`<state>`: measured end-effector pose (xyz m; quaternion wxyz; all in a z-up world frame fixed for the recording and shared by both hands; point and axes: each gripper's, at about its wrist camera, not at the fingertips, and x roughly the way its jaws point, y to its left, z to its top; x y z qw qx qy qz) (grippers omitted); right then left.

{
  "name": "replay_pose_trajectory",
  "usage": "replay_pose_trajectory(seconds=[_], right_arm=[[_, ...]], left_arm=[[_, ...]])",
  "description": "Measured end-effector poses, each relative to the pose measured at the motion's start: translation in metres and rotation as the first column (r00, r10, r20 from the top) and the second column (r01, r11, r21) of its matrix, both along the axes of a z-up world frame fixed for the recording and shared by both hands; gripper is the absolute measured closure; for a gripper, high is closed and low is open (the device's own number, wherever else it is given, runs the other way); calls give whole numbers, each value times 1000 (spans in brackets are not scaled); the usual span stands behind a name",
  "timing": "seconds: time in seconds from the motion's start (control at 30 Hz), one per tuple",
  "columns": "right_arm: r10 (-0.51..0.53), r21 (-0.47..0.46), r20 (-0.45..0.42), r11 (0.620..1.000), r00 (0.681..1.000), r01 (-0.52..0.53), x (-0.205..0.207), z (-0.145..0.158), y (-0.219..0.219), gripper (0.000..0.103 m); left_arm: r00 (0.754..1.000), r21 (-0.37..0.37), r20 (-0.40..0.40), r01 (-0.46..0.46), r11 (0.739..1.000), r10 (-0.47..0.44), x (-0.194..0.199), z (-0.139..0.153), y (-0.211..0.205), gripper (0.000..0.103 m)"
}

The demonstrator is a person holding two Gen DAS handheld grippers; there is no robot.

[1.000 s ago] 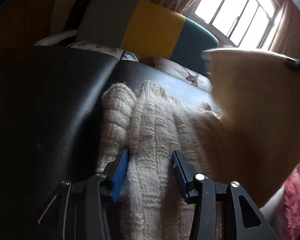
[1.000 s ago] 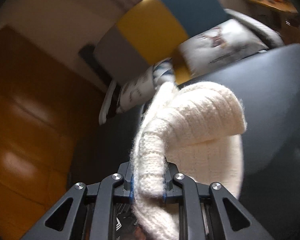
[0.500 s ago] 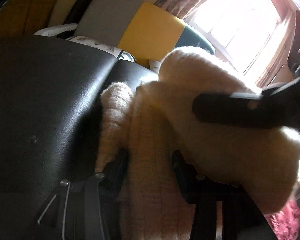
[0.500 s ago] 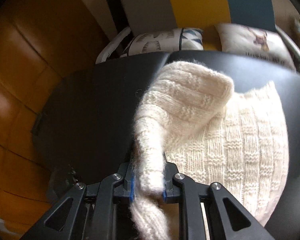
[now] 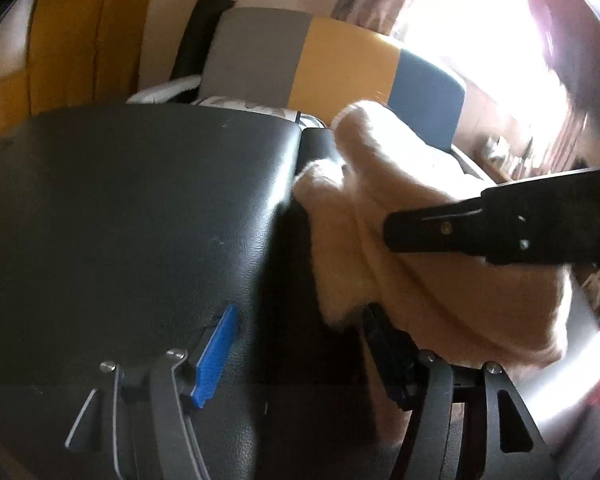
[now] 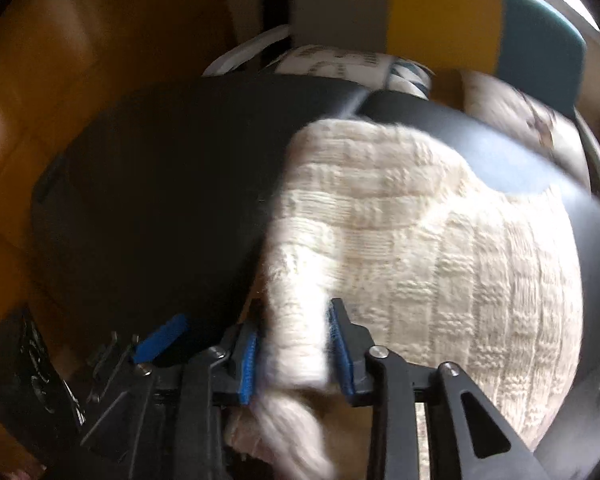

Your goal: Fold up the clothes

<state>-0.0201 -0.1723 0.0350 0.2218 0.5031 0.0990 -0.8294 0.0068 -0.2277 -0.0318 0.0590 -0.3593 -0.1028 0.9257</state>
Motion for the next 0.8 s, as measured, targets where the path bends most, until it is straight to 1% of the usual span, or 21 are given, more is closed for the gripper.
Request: replay_pose_trajectory(seconds=[0.07, 0.1, 0.17, 0.2, 0.23, 0.3, 0.33, 0.4, 0.43, 0.47, 0.5, 0.53, 0.57, 0.63, 0.67, 0.73, 0.8], right_arm=[[58, 22, -46, 998, 997, -57, 15, 8, -5, 69], [78, -3, -68, 997, 995, -79, 23, 15, -2, 69], [88, -140, -103, 985, 991, -102, 36, 32, 17, 69], [73, -228, -120, 969, 990, -99, 42, 41, 33, 69], [39, -297, -139, 952, 989, -79, 46, 48, 50, 69], [-78, -387, -178, 922, 981, 3, 50, 57, 88, 69], [-130, -415, -180, 909, 975, 45, 50, 58, 105, 69], [-214, -427, -147, 894, 966, 133, 42, 51, 130, 71], [-238, -428, -125, 889, 963, 164, 39, 45, 138, 72], [-238, -423, -94, 889, 967, 177, 36, 37, 141, 72], [-238, -417, -63, 888, 969, 191, 33, 28, 144, 72], [-238, -411, -31, 888, 971, 204, 30, 20, 147, 72], [-225, -400, -5, 894, 974, 204, 29, 11, 146, 72], [-156, -366, 18, 918, 988, 152, 34, -5, 133, 72], [-106, -351, 0, 931, 994, 99, 38, -8, 125, 72], [-5, -320, -33, 947, 999, -6, 48, -14, 108, 72], [93, -289, -45, 952, 995, -102, 61, -20, 94, 72]], left_arm=[[1000, -16, -21, 2, 1000, -2, 7, -3, 3, 35], [999, -17, -33, 2, 1000, -2, 11, -5, 2, 35], [999, -10, -42, 6, 1000, -7, 14, -7, -2, 35], [999, 1, -42, 7, 1000, -7, 15, -7, -6, 35], [999, 34, -41, 5, 999, -3, 17, -4, -10, 35], [999, 136, -47, -11, 991, 17, 20, 4, -22, 35], [998, 191, -53, -20, 981, 30, 20, 10, -29, 35], [995, 307, -85, -14, 952, 42, 22, 27, -39, 35], [993, 345, -106, -3, 938, 42, 23, 36, -42, 34], [991, 378, -128, 19, 926, 32, 21, 46, -44, 27], [990, 401, -140, 42, 915, 16, 17, 55, -44, 13], [991, 404, -135, 52, 913, 4, 15, 62, -40, 8], [993, 404, -116, 57, 913, -11, 11, 67, -35, 4], [998, 390, -33, 56, 919, -47, -2, 69, -26, 5], [998, 384, 3, 53, 922, -59, -7, 70, -21, 5], [997, 376, 49, 39, 926, -62, -11, 67, -13, 5], [992, 392, 101, 31, 919, -77, -22, 64, -7, 5]])
